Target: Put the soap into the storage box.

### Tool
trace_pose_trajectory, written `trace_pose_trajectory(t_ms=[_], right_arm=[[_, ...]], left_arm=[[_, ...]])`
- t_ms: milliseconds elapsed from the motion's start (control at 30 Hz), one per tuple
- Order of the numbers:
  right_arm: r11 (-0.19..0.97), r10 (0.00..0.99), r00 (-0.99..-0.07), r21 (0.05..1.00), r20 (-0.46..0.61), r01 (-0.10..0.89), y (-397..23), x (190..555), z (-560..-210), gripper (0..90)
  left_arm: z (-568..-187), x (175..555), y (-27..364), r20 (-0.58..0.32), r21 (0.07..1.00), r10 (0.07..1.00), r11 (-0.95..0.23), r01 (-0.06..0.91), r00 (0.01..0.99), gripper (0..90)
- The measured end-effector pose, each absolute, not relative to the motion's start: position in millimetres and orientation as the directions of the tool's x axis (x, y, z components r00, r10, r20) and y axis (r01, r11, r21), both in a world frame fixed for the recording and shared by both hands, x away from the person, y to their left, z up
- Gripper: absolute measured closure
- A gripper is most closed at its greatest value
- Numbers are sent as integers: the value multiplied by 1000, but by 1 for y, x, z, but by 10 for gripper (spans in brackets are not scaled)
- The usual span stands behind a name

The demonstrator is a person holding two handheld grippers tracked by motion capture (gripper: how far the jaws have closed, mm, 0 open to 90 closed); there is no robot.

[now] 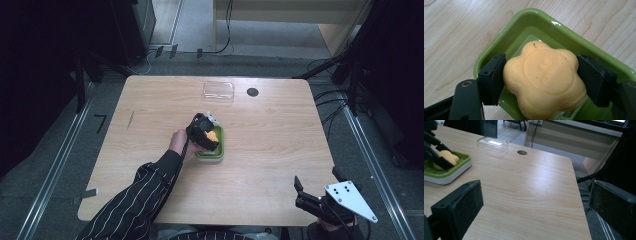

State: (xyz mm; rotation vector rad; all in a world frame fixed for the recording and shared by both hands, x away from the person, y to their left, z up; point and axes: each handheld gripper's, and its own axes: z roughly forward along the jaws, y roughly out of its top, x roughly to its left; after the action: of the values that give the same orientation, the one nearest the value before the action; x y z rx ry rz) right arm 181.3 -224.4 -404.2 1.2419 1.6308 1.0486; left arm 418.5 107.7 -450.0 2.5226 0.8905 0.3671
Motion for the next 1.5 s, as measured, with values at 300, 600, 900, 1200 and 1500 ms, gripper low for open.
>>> trace_pose_trajectory(t_ms=[300,600,900,1200,1500], right_arm=[[168,976,-183,940,-117,298,-224,181,-404,0],[168,976,-183,940,-116,297,-224,181,-404,0],[167,976,-184,941,-115,296,-224,181,-404,0],[171,975,-189,940,-119,294,-223,183,-404,0],[173,974,-192,941,-120,290,-223,183,-404,0]], left_arm=[[-451,419,108,89,498,657,-680,538,748,206],[-438,414,111,79,516,660,-668,536,747,32],[-422,407,141,67,514,699,-636,576,712,0],[-412,393,168,72,508,731,-613,606,679,0],[-408,376,195,76,494,756,-595,634,650,0]])
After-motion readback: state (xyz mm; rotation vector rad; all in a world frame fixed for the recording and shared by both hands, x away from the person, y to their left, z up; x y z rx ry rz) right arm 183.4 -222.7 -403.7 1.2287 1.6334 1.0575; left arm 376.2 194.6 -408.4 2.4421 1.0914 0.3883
